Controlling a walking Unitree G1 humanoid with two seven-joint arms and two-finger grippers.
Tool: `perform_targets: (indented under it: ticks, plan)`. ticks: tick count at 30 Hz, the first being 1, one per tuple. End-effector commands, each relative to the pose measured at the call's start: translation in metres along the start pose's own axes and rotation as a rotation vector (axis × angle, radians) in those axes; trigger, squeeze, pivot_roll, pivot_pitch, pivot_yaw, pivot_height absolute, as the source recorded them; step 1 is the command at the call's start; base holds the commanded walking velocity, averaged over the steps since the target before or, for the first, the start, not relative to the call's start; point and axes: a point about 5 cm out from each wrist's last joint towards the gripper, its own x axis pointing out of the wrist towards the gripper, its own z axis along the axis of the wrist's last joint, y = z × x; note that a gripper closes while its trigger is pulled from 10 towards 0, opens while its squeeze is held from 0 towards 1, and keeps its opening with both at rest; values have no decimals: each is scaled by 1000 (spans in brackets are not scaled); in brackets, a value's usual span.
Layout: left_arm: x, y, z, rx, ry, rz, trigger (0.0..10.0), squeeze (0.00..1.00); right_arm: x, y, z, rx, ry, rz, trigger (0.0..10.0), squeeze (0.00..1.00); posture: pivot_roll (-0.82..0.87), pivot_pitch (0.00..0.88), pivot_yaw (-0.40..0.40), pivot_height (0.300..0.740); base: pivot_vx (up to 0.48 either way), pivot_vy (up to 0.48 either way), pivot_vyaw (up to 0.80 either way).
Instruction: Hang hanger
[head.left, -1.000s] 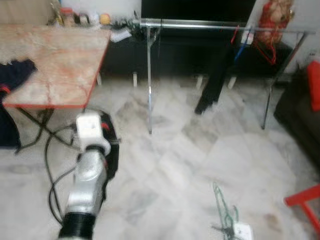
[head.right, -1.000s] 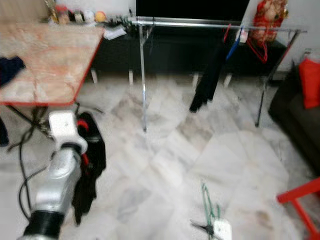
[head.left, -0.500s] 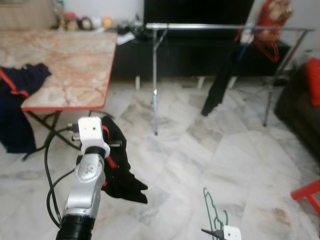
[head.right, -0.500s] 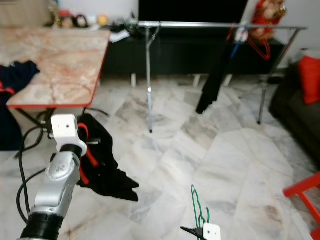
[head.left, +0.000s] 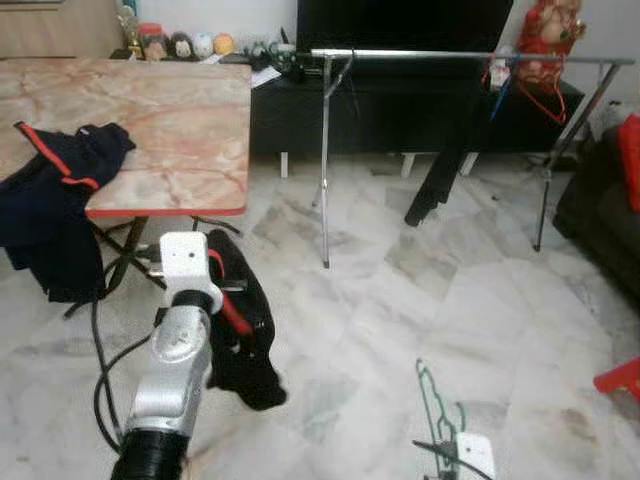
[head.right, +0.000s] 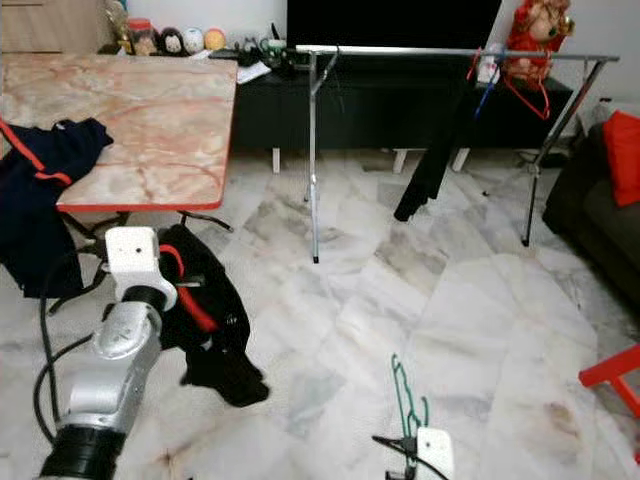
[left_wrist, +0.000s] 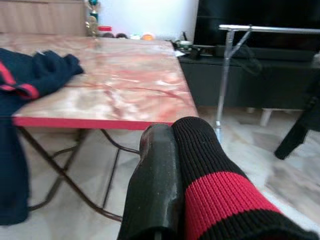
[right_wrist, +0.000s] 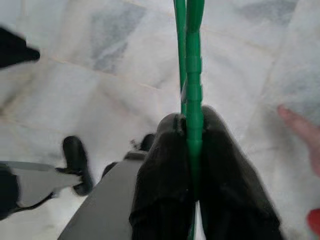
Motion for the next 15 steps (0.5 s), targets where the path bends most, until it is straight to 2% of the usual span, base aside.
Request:
perform_targets:
  ticks: [1,5,11,13,15]
  plan:
    - [1,-8,9,2,-36,-19,10000,0,-1,-8,1,5,-1,-12,10000,0,26,0,-80,740,0,0,0]
    - [1,-7,9,4,-35,-18,10000,0,-1,-5,-1,-1,3,-5,10000,0,26,0,-78,740,0,0,0]
    - [2,-8,9,3,-33,-22,10000,0,0,16,-12,1,18,20,10000,0,26,0,-74,740,0,53,0]
    - [2,-9,10,3,-33,-24,10000,0,0,29,-15,-3,24,34,10000,0,24,0,-72,740,0,0,0]
    - [2,-9,10,4,-32,-24,10000,0,0,32,-15,-3,25,37,10000,0,25,0,-71,740,0,223,0]
